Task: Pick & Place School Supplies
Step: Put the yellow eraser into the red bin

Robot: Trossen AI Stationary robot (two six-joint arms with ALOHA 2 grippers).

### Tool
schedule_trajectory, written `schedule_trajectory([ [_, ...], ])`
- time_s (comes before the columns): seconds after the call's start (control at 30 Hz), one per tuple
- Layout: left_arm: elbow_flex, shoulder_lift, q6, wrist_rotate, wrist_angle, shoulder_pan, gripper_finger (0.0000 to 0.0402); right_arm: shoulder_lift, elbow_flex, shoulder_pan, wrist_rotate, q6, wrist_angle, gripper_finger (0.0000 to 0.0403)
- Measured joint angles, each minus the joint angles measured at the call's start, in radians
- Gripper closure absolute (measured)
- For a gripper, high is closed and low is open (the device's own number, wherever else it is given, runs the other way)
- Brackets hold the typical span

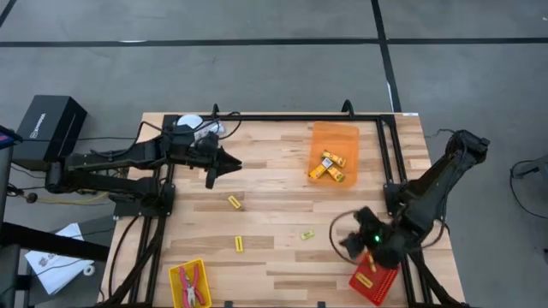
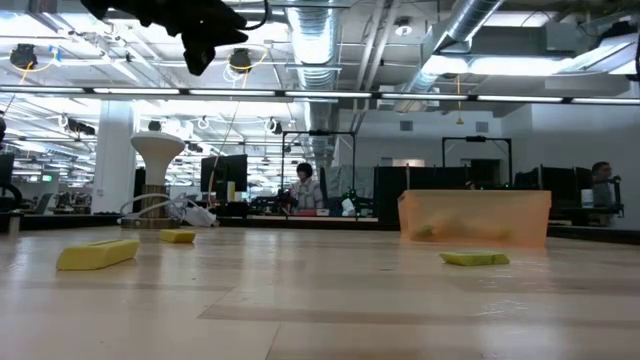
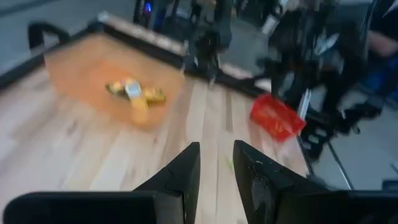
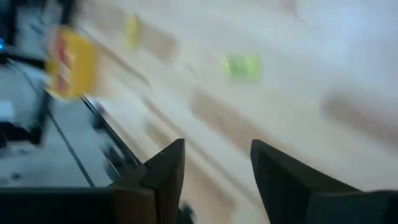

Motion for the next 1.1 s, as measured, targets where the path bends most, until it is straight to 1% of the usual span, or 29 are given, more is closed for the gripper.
schedule_trajectory([
  [0.07,0.001,0.0,0.02,0.018,-0.097,0.0,0.0316,-0.033,0.018,-0.061,0.046,-0.093,0.008,0.0237],
  [0.2,-0.003,0.014,0.102,0.019,-0.334,-0.013,0.0342,-0.08,0.031,-0.187,0.054,-0.33,0.067,0.0252],
  [0.23,-0.01,0.019,0.124,0.02,-0.367,-0.021,0.0352,-0.09,0.031,-0.216,0.053,-0.387,0.09,0.0256],
  [0.37,-0.066,0.029,0.153,0.01,-0.389,-0.058,0.0392,-0.105,0.031,-0.324,0.05,-0.593,0.162,0.0269],
  [0.47,-0.103,0.052,0.151,-0.044,-0.379,-0.088,0.0397,-0.104,0.031,-0.39,0.031,-0.695,0.205,0.0276],
  [0.53,-0.123,0.076,0.137,-0.076,-0.368,-0.113,0.0396,-0.104,0.031,-0.429,-0.011,-0.753,0.222,0.028],
  [0.63,-0.145,0.121,0.093,-0.119,-0.324,-0.156,0.04,-0.09,0.031,-0.472,-0.066,-0.805,0.244,0.0284],
  [0.77,-0.164,0.201,0.025,-0.185,-0.239,-0.229,0.04,-0.087,0.031,-0.499,-0.108,-0.819,0.251,0.0284],
  [0.93,-0.177,0.308,-0.057,-0.269,-0.164,-0.302,0.0401,-0.087,0.031,-0.505,-0.111,-0.819,0.25,0.0284],
  [1.1,-0.177,0.388,-0.133,-0.381,-0.121,-0.328,0.0401,-0.087,0.031,-0.505,-0.111,-0.82,0.257,0.0284],
])
